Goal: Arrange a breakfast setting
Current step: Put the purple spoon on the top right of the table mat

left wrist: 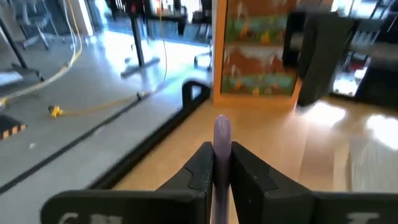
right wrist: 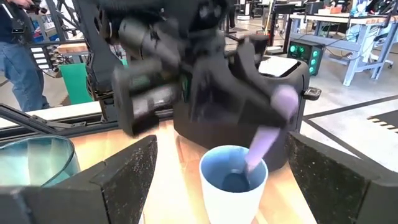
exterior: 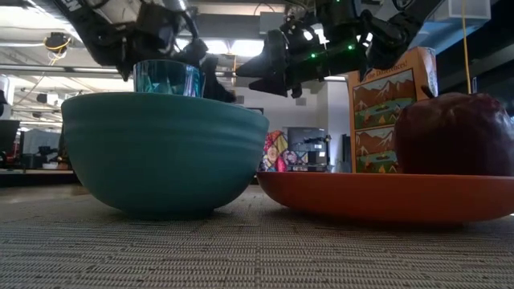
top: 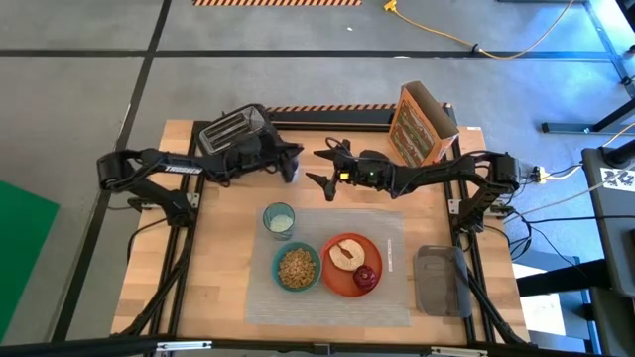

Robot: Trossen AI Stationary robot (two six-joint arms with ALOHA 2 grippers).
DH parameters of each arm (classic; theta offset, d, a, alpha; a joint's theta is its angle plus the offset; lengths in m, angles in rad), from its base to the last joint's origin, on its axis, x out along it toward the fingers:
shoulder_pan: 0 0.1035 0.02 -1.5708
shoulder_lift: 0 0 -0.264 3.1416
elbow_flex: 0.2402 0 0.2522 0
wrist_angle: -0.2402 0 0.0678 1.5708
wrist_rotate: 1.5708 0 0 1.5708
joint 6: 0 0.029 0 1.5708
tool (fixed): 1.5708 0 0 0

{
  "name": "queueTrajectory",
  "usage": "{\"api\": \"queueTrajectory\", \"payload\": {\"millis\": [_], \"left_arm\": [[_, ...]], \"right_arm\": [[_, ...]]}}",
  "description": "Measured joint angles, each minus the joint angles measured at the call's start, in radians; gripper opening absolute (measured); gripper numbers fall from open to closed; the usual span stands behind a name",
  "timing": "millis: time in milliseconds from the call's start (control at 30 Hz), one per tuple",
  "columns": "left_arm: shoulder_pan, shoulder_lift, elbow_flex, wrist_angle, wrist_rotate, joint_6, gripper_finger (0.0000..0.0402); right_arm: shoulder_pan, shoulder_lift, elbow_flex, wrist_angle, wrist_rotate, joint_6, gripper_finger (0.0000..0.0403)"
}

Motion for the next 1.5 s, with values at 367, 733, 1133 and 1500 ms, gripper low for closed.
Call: {"api": "queueTrajectory", "payload": {"millis": [367, 733, 1133, 1500], "left_arm": [[-0.045, -0.25, 0.0, 0.065, 0.068, -0.02, 0.0033], [-0.084, -0.268, 0.115, -0.109, 0.078, -0.126, 0.0031], [-0.084, -0.033, 0.393, -0.481, 0.195, -0.287, 0.0034], [-0.092, 0.181, 0.583, -0.564, 0.335, -0.348, 0.0035]], "right_arm": [[0.015, -0.125, 0.0, -0.097, -0.025, -0.075, 0.0337], [0.15, -0.132, 0.016, -0.335, 0.258, -0.648, 0.0256], [0.258, -0.132, 0.026, -0.435, 0.552, -1.362, 0.0234], [0.276, -0.132, 0.064, -0.488, 0.584, -1.521, 0.0234]]}}
